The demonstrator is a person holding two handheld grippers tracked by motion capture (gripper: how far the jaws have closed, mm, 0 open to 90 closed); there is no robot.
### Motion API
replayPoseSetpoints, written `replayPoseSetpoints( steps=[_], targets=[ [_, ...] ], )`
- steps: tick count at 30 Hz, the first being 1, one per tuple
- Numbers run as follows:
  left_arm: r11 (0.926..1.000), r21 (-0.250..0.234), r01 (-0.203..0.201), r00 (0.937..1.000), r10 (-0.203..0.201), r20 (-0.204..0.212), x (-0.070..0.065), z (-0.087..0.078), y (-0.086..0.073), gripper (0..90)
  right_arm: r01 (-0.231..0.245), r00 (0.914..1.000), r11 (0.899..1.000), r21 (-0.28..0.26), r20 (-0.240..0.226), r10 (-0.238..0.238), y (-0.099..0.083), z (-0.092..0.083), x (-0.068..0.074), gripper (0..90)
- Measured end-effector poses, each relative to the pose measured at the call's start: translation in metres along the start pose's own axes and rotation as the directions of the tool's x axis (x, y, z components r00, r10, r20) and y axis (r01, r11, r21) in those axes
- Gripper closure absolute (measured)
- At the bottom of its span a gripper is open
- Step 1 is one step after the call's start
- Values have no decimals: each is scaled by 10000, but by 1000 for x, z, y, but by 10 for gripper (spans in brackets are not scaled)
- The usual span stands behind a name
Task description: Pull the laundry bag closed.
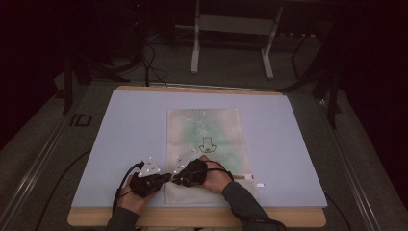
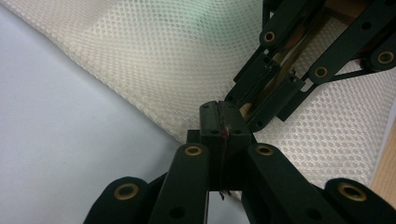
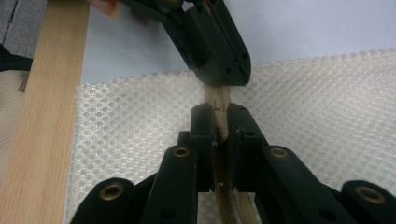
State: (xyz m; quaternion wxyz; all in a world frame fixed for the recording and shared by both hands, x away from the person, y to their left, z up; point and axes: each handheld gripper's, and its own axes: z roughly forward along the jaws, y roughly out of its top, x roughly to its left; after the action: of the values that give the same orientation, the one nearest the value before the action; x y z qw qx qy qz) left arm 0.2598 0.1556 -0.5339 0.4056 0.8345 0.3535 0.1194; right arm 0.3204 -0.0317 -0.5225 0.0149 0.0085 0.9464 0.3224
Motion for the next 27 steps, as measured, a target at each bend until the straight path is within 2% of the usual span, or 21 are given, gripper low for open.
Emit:
replayPoseSetpoints(
  steps=[3,4,6,12,19,24,27],
  targets=[
    [9999,125,-27,10000,28,-86,0,2,0,892,-32,10000,10000,0,16,32,0,0,0,820],
    [9994,301,-148,9993,159,-349,-3,5,0,893,3,10000,10000,13,50,-3,1,1,1,819],
    [9988,445,-208,9985,230,-490,-5,8,1,896,51,9999,10000,67,92,-51,2,1,2,819],
    [9993,377,42,9996,-31,-293,-2,7,0,898,246,9993,9987,448,261,-258,6,0,5,822],
    [9993,362,-14,9996,24,-275,-1,8,-1,898,229,9995,9971,722,214,-245,6,-3,4,824],
    [9990,442,-1,9995,14,-302,-2,8,1,898,-15,10000,9978,663,61,11,-3,-11,0,823],
    [9990,446,-66,9993,82,-357,-3,8,0,897,20,10000,9973,738,14,-21,-2,-10,-1,823]
  ],
)
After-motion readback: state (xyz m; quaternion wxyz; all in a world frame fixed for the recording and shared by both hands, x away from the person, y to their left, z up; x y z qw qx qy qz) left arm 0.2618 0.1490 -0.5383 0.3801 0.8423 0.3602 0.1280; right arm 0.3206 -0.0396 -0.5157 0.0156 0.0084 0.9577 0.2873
